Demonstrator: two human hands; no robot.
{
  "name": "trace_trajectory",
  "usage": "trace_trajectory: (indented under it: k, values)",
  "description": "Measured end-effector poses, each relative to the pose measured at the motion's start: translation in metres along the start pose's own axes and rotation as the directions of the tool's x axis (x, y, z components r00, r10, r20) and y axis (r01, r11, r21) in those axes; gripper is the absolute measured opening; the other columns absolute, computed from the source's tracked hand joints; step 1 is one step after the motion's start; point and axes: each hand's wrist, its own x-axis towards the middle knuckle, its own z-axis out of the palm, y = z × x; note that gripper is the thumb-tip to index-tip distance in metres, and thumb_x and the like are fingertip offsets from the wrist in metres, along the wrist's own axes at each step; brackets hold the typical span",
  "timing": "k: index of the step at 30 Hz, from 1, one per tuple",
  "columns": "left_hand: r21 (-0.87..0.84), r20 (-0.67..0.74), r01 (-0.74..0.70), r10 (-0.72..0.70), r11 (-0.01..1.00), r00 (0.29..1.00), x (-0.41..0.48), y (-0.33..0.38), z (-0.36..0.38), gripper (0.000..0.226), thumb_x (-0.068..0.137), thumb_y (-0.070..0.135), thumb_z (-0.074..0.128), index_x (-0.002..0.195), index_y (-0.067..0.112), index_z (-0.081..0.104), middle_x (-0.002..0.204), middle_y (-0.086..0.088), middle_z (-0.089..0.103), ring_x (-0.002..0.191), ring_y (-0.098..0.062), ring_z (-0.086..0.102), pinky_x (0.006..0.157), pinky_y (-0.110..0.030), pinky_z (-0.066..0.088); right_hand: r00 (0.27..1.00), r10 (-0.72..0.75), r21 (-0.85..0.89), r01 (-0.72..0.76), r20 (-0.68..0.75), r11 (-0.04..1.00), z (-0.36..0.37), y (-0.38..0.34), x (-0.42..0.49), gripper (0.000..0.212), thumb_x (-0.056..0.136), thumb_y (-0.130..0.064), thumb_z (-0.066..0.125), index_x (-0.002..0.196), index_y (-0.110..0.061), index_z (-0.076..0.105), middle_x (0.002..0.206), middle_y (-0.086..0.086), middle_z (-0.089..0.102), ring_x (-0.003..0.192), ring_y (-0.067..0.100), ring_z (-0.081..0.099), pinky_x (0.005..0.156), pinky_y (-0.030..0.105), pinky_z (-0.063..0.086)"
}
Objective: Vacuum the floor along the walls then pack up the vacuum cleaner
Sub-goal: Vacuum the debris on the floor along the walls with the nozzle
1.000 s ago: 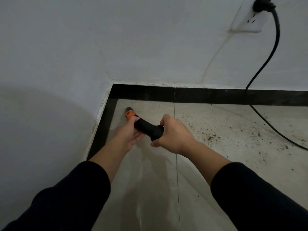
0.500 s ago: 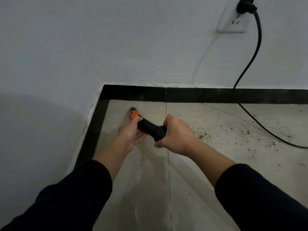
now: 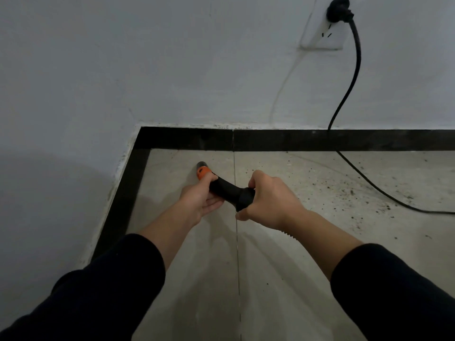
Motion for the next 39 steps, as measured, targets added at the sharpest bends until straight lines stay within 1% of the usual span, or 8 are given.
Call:
trace_trajectory:
  k: [6, 13, 16, 19, 23, 31, 36, 39]
  values:
    - [0.051, 0.061, 0.033, -0.036, 0.998, 0.997, -0.003, -0.002, 0.019, 0.032, 0.093, 0.028, 0.063, 0.114, 0.005, 0.054, 0.096, -0.014, 0.068, 0.086, -0.022, 0.068, 0.067, -0.027, 0.055, 0.999, 0.04, -0.019, -0.04, -0.019, 0.999, -0.011, 0.015, -0.009, 0.054, 0.066, -0.032, 0.085, 0.1, -0.021, 0.045, 0.087, -0.002, 0.055, 0.075, 0.017, 0.06, 0.071, 0.037, 0.058]
    - [0.089, 0.107, 0.043, -0.052, 0.995, 0.993, -0.007, -0.006, 0.037, 0.027, 0.093, 0.028, 0.063, 0.106, 0.006, 0.054, 0.087, -0.011, 0.068, 0.082, -0.021, 0.069, 0.066, -0.027, 0.055, 0.997, 0.073, -0.043, -0.073, -0.006, 0.996, -0.026, 0.027, -0.016, 0.054, 0.065, -0.031, 0.086, 0.097, -0.018, 0.046, 0.085, 0.0, 0.055, 0.073, 0.018, 0.06, 0.065, 0.034, 0.057]
    - [0.117, 0.128, 0.046, -0.061, 0.992, 0.99, -0.008, -0.008, 0.042, 0.024, 0.093, 0.029, 0.062, 0.101, 0.007, 0.054, 0.084, -0.011, 0.069, 0.08, -0.02, 0.07, 0.065, -0.027, 0.056, 0.996, 0.083, -0.07, -0.082, 0.018, 0.994, -0.032, 0.031, -0.017, 0.053, 0.065, -0.03, 0.086, 0.098, -0.018, 0.046, 0.086, 0.001, 0.057, 0.074, 0.018, 0.061, 0.066, 0.035, 0.057]
    - [0.145, 0.138, 0.043, -0.063, 0.989, 0.988, -0.007, -0.007, 0.045, 0.027, 0.093, 0.029, 0.061, 0.104, 0.006, 0.053, 0.086, -0.012, 0.069, 0.081, -0.021, 0.07, 0.066, -0.027, 0.056, 0.996, 0.093, -0.075, -0.092, 0.013, 0.993, -0.034, 0.035, -0.016, 0.052, 0.064, -0.031, 0.086, 0.096, -0.018, 0.047, 0.084, 0.002, 0.059, 0.072, 0.019, 0.062, 0.064, 0.035, 0.057]
    - [0.151, 0.114, 0.034, -0.051, 0.988, 0.992, -0.005, -0.004, 0.049, 0.028, 0.093, 0.029, 0.062, 0.106, 0.006, 0.054, 0.087, -0.011, 0.069, 0.082, -0.021, 0.069, 0.066, -0.027, 0.056, 0.995, 0.095, -0.081, -0.096, -0.016, 0.992, -0.032, 0.036, -0.012, 0.052, 0.064, -0.032, 0.085, 0.096, -0.018, 0.046, 0.083, 0.0, 0.056, 0.072, 0.017, 0.06, 0.062, 0.033, 0.056]
    - [0.088, 0.055, 0.003, -0.008, 0.996, 0.998, 0.004, -0.004, 0.057, 0.03, 0.092, 0.032, 0.063, 0.11, 0.008, 0.057, 0.088, -0.008, 0.068, 0.08, -0.018, 0.068, 0.062, -0.024, 0.053, 0.994, 0.097, -0.068, -0.1, -0.059, 0.993, -0.028, 0.036, -0.001, 0.051, 0.066, -0.031, 0.083, 0.098, -0.019, 0.046, 0.081, -0.002, 0.053, 0.069, 0.014, 0.055, 0.052, 0.025, 0.042]
    - [0.054, -0.036, -0.021, 0.023, 0.998, 0.999, 0.006, -0.006, 0.06, 0.039, 0.093, 0.036, 0.062, 0.119, 0.008, 0.059, 0.103, -0.011, 0.071, 0.078, -0.015, 0.068, 0.055, -0.021, 0.05, 0.993, 0.089, -0.074, -0.095, -0.078, 0.993, -0.022, 0.034, 0.004, 0.049, 0.068, -0.03, 0.082, 0.099, -0.02, 0.045, 0.083, -0.001, 0.054, 0.07, 0.014, 0.056, 0.056, 0.026, 0.048]
    - [0.04, -0.08, -0.033, 0.037, 0.999, 0.996, 0.009, -0.005, 0.058, 0.041, 0.092, 0.038, 0.062, 0.12, 0.007, 0.059, 0.104, -0.011, 0.07, 0.076, -0.015, 0.068, 0.052, -0.019, 0.049, 0.993, 0.08, -0.058, -0.085, -0.083, 0.995, -0.018, 0.031, 0.008, 0.049, 0.069, -0.029, 0.081, 0.1, -0.02, 0.044, 0.084, -0.001, 0.054, 0.07, 0.014, 0.057, 0.059, 0.027, 0.052]
